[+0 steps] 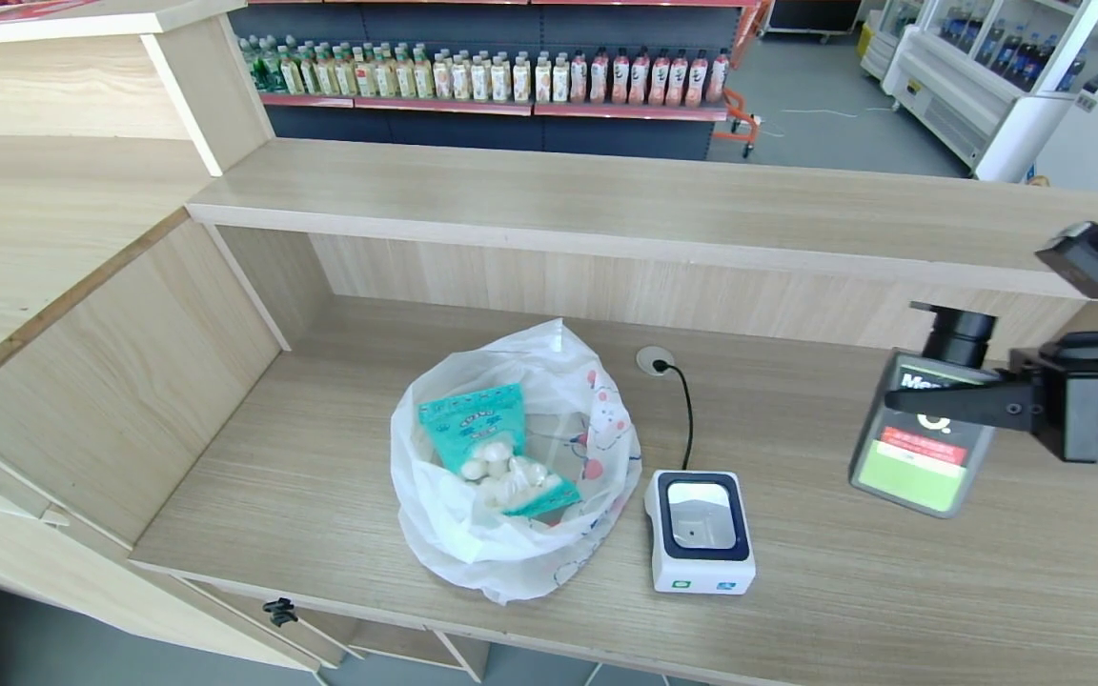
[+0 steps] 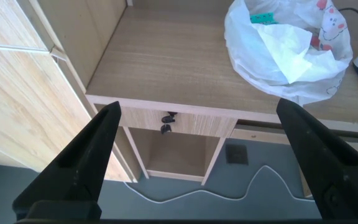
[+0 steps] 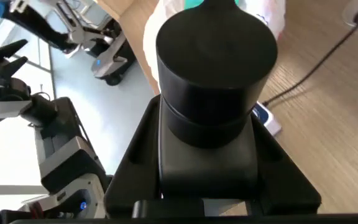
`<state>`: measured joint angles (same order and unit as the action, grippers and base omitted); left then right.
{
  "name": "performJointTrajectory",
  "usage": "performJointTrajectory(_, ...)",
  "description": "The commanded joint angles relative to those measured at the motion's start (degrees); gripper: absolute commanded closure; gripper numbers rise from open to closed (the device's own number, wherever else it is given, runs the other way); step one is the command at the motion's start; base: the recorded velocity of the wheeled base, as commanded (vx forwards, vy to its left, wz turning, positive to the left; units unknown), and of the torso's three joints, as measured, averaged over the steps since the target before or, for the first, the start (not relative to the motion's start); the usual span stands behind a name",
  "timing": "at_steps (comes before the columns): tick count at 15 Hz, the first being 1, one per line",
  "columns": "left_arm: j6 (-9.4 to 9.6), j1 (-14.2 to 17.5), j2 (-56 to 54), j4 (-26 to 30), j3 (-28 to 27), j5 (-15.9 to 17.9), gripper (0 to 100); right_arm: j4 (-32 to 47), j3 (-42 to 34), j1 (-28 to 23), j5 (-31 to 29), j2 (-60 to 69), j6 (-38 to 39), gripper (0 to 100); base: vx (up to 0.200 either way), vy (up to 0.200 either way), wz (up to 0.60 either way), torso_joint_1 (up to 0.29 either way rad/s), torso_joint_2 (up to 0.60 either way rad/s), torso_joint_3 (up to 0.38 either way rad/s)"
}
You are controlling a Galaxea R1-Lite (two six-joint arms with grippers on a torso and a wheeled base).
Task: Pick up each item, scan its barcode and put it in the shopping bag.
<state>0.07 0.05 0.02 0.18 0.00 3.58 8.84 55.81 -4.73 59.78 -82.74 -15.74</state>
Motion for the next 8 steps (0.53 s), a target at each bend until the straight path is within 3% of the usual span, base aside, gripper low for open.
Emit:
performJointTrajectory(1, 0.01, 0.04, 0.06, -0.01, 0.0, 0.02, 0, 10.5, 5.45, -3.44, -3.62, 13.39, -0.08, 100, 0.0, 0.0, 0.0, 0.0, 0.0, 0.0)
performJointTrajectory(4, 0.01, -0.05, 0.06, -0.01, 0.0, 0.02, 0, 25.53, 13.63, -7.93, -3.62, 16.47, 0.97, 100, 0.0, 0.0, 0.0, 0.0, 0.0, 0.0)
performJointTrajectory(8, 0.01, -0.05, 0.06, -0.01, 0.0, 0.02, 0, 25.79, 15.38, -11.62, -3.71, 18.49, 0.97, 100, 0.0, 0.0, 0.0, 0.0, 0.0, 0.0)
